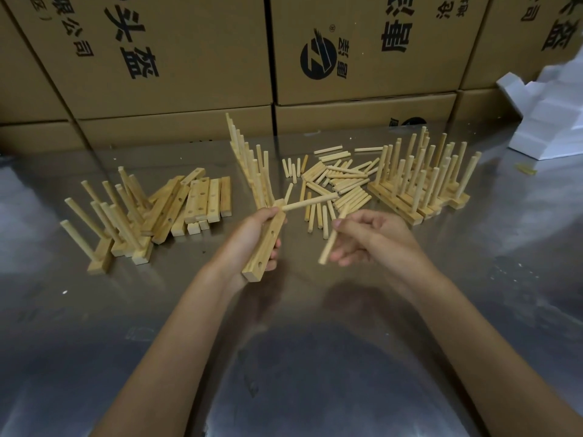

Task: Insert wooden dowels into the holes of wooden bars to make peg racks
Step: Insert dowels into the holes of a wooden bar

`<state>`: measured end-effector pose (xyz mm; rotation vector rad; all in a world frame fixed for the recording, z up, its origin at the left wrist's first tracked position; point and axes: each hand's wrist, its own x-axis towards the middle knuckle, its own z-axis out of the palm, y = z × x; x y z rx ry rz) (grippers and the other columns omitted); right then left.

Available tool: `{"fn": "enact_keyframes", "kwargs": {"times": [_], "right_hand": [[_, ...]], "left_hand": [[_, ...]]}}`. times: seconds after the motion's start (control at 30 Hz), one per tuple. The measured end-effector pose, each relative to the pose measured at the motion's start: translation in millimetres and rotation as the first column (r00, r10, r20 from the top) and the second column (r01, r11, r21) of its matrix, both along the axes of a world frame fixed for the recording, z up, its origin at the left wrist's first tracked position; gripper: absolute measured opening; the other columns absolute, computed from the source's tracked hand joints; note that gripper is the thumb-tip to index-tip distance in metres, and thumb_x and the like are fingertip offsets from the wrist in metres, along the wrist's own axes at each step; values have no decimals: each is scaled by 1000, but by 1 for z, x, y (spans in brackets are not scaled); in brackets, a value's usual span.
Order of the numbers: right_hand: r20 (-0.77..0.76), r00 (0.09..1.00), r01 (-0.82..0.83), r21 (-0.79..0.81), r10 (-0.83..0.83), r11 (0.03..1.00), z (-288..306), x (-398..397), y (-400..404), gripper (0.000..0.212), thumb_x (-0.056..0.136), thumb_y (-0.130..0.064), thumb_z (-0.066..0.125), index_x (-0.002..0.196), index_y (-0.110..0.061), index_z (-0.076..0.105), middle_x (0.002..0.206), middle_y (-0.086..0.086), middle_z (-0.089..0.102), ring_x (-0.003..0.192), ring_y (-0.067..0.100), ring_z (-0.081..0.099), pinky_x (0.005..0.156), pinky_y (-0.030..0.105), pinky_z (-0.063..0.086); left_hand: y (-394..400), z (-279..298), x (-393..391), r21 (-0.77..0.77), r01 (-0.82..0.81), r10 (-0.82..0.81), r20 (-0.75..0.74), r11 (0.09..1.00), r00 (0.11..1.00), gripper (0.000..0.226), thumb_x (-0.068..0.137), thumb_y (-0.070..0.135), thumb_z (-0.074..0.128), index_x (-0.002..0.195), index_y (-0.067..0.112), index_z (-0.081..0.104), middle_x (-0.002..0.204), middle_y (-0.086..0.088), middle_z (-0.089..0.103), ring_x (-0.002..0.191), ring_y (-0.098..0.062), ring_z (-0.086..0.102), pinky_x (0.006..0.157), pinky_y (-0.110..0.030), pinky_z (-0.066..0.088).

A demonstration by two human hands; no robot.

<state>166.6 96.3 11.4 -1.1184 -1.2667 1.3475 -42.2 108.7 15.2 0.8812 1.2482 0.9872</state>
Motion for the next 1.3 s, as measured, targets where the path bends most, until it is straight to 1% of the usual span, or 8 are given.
{"fn": "enact_keyframes", "kwargs": {"times": [0.07, 0.13, 0.3, 0.77, 0.97, 1.13, 1.2, 1.3], "right_hand": [[-166, 985, -47, -13, 44, 999, 2, -13, -7, 10, 90, -5, 69, 95, 3, 64, 83, 24, 73, 73, 30, 75, 59, 24, 60], [-215, 975, -53, 3, 53, 999, 0, -21, -12, 11, 89, 2, 66, 99, 3, 61, 91, 23, 74, 83, 33, 75, 67, 26, 61], [-202, 979, 24, 104, -2, 994, 1, -28, -18, 19, 90, 4, 65, 106, 7, 56, 96, 18, 75, 91, 30, 74, 78, 28, 61], [-168, 985, -13, 200, 47, 980, -8, -31, -17, 11, 91, 8, 61, 100, 7, 54, 100, 16, 75, 93, 26, 74, 77, 25, 59], [84, 993, -97, 228, 80, 969, -7, -26, -17, 15, 95, 4, 59, 107, 3, 67, 91, 17, 74, 78, 24, 74, 70, 27, 60], [239, 971, -78, 323, -2, 943, -15, -26, -17, 20, 96, -4, 61, 108, -9, 76, 66, 1, 63, 56, 5, 48, 52, 17, 38], [289, 957, -84, 366, -28, 927, -18, -25, -16, 22, 96, -6, 61, 110, -13, 76, 65, -12, 63, 52, 0, 42, 51, 13, 31], [400, 914, -123, 436, -70, 892, -19, -24, -16, 25, 96, -8, 60, 114, -18, 76, 76, -13, 71, 56, -1, 47, 54, 11, 32]], "left_hand": [[-3, 0, 6, 1, 2, -2, 24, 1000, 1000, 30, 103, 39, 47, 100, 12, 61, 60, 0, 47, 47, -12, 41, 36, -18, 34], [-5, -1, 13, 2, -2, 2, 47, 1000, 999, 29, 103, 39, 45, 102, 13, 58, 63, -1, 46, 47, -12, 40, 37, -18, 33], [-7, -1, 19, -2, 0, 0, 80, 1000, 997, 29, 104, 39, 43, 105, 12, 56, 60, -1, 43, 46, -12, 39, 38, -18, 31], [-4, -4, 16, 5, -18, 18, -42, 1000, 999, 38, 104, 46, 41, 104, 12, 59, 57, 0, 47, 47, -13, 41, 38, -20, 36], [-3, -5, 15, 34, -18, 21, -91, 999, 996, 42, 104, 48, 40, 127, 16, 57, 57, 2, 46, 47, -12, 42, 40, -20, 37], [-5, -1, 14, 83, -1, 9, -85, 997, 996, 36, 105, 44, 40, 121, 14, 53, 53, 2, 43, 44, -12, 39, 39, -19, 33], [-6, -1, 13, 88, 15, -7, -90, 996, 996, 32, 106, 43, 39, 118, 16, 51, 53, 1, 41, 44, -12, 37, 40, -19, 31], [-6, -3, 14, 95, 37, -27, -111, 995, 993, 31, 106, 42, 38, 116, 16, 50, 54, 0, 40, 44, -13, 36, 40, -20, 30]]}}
